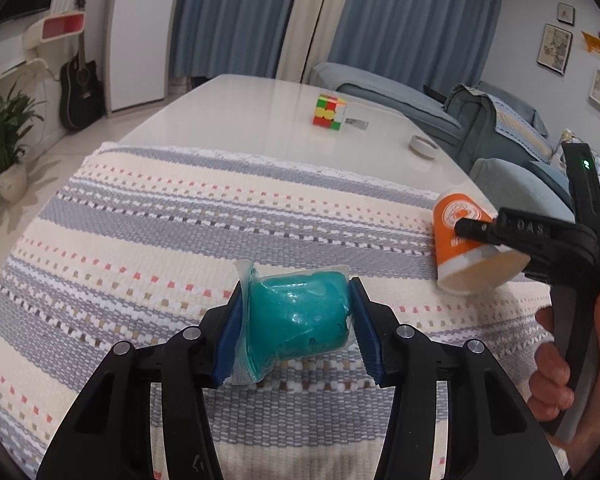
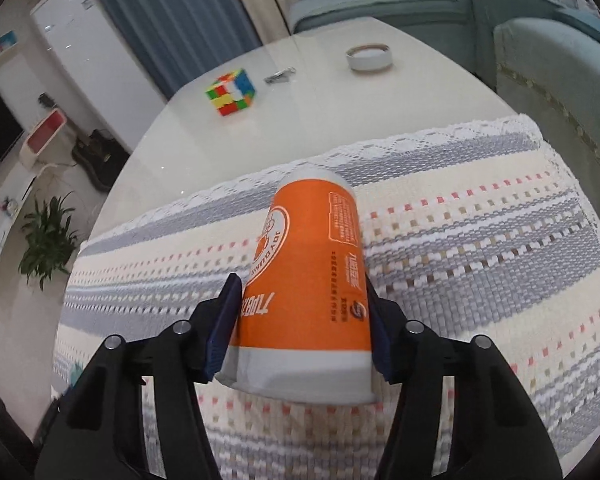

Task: Collect trash
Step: 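Carry the teal item and orange cup over the blue basket and open both tools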

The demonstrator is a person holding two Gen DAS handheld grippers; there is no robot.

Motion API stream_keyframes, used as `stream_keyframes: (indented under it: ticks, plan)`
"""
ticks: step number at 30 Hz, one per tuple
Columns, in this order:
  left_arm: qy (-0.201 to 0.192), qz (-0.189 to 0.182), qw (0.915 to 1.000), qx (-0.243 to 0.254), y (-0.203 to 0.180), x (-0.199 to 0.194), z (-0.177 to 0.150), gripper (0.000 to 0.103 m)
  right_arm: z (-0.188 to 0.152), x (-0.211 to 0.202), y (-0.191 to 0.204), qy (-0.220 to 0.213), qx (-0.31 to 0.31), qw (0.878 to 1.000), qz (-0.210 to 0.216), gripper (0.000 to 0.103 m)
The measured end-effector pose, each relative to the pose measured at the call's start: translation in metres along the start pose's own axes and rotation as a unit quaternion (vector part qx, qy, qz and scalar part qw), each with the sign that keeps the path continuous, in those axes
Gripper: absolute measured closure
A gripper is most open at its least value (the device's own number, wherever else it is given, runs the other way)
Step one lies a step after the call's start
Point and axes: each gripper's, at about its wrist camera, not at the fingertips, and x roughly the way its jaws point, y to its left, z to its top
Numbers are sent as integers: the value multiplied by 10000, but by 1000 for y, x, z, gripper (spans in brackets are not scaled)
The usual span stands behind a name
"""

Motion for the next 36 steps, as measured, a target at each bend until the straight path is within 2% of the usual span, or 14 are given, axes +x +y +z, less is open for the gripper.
stream_keyframes:
  ticks: [5, 8, 11, 14, 20, 24, 28, 30, 36]
  plan:
    - [-173, -422, 9990, 38, -15, -19, -2, 56, -13, -51, 0, -333, -266, 9990, 139, 50]
    - [-294, -610, 9973, 294, -40, -39, -3, 56, -17, -93, -5, -556, -466, 9973, 129, 50]
    - [-328, -926, 9946, 345, -62, -61, -3, 56, -24, -144, -18, -852, -596, 9946, 54, 50]
    - [-469, -1109, 9908, 618, -99, -91, 0, 56, -35, -200, -39, -1137, -583, 9917, -125, 50]
    - [-680, -1632, 9780, 1103, -190, -145, 8, 56, -50, -297, -95, -1526, -216, 9867, -522, 50]
    - [-728, -1982, 9675, 1389, -256, -175, 1, 56, -61, -347, -136, -1733, 10, 9812, -844, 50]
    - [-548, -2258, 9592, 1613, -318, -186, -17, 56, -80, -382, -188, -1773, 400, 9762, -1183, 50]
    - [-417, -2281, 9577, 1706, -343, -181, -29, 56, -92, -389, -214, -1741, 570, 9723, -1451, 49]
    - [400, -2430, 9512, 1857, -399, -131, -76, 56, -133, -378, -289, -1300, 1136, 9652, -1963, 48]
